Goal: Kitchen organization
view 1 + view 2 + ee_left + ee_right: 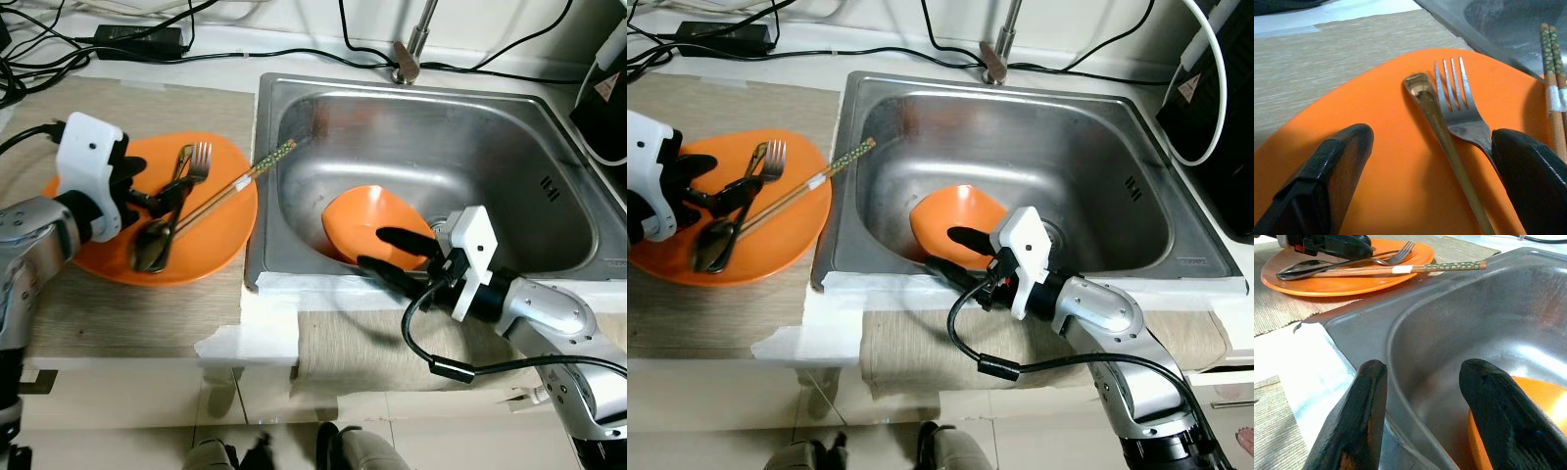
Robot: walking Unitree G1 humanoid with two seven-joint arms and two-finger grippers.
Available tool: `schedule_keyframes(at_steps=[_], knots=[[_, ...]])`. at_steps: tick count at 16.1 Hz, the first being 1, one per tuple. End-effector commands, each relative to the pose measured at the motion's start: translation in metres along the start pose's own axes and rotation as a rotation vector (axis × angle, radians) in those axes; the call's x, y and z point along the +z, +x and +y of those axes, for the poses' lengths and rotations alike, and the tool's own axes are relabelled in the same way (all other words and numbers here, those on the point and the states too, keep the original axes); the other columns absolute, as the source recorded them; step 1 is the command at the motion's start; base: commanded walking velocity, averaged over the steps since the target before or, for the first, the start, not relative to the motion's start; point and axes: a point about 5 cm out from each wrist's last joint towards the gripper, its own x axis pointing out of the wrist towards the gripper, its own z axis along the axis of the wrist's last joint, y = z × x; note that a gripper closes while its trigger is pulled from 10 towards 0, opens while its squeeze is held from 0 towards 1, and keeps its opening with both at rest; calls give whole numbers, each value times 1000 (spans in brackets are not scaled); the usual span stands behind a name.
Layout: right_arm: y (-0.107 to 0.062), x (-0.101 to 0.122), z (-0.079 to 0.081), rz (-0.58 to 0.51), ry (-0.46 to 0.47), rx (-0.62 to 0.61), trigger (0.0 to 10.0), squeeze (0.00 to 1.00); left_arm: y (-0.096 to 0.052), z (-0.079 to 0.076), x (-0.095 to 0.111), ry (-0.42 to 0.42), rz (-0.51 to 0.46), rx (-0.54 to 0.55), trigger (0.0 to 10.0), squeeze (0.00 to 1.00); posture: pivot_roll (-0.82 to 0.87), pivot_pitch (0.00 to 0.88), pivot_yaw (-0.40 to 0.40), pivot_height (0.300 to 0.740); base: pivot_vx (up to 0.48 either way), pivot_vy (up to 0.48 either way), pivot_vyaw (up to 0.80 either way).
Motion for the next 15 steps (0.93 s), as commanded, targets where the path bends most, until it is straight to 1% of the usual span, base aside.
schedule_keyframes(at_steps=[1, 2, 4, 5, 9, 10, 11, 13, 14, 15], knots=[[-3, 4, 2, -1, -11, 19, 10000, 0, -3, 4, -11, 0, 56, 23, 10000, 0, -137, 156, -108, 740, 0, 0, 0], [-3, 4, 2, -3, -9, 25, 10000, 0, -7, 7, -7, -4, 39, 23, 10000, 0, -135, 159, -107, 740, 0, 0, 0], [-3, 4, 3, -3, -5, 34, 10000, 0, -10, 11, -7, 0, 42, 30, 10000, 0, -135, 161, -106, 740, 0, 0, 0], [-4, 5, 3, -4, -6, 35, 10000, 0, -14, 18, -8, 0, 43, 52, 10000, 0, -133, 164, -105, 740, 0, 0, 0], [-4, 5, 3, -5, -5, 28, 10000, 0, -17, 23, -7, -10, 27, 90, 10000, 0, -134, 167, -103, 740, 0, 0, 0], [-4, 5, 3, -5, -4, 28, 10000, 0, -16, 21, -5, -18, 10, 69, 10000, 0, -132, 169, -104, 740, 0, 0, 0], [-4, 5, 3, -6, -2, 29, 10000, 0, -14, 15, -2, -13, -1, 29, 10000, 0, -130, 174, -105, 740, 0, 0, 0], [-3, 6, 4, -11, 1, 31, 10000, 0, -9, 3, -2, -20, -9, -10, 10000, 0, -129, 178, -104, 740, 0, 0, 0], [-2, 6, 4, -16, 3, 32, 10000, 0, -7, -3, -2, -14, -8, -31, 10000, 0, -129, 175, -101, 740, 0, 0, 0], [-1, 8, 5, -32, 12, 32, 10000, 0, -4, -12, 0, 18, -11, -53, 10000, 0, -130, 178, -102, 740, 0, 0, 0]])
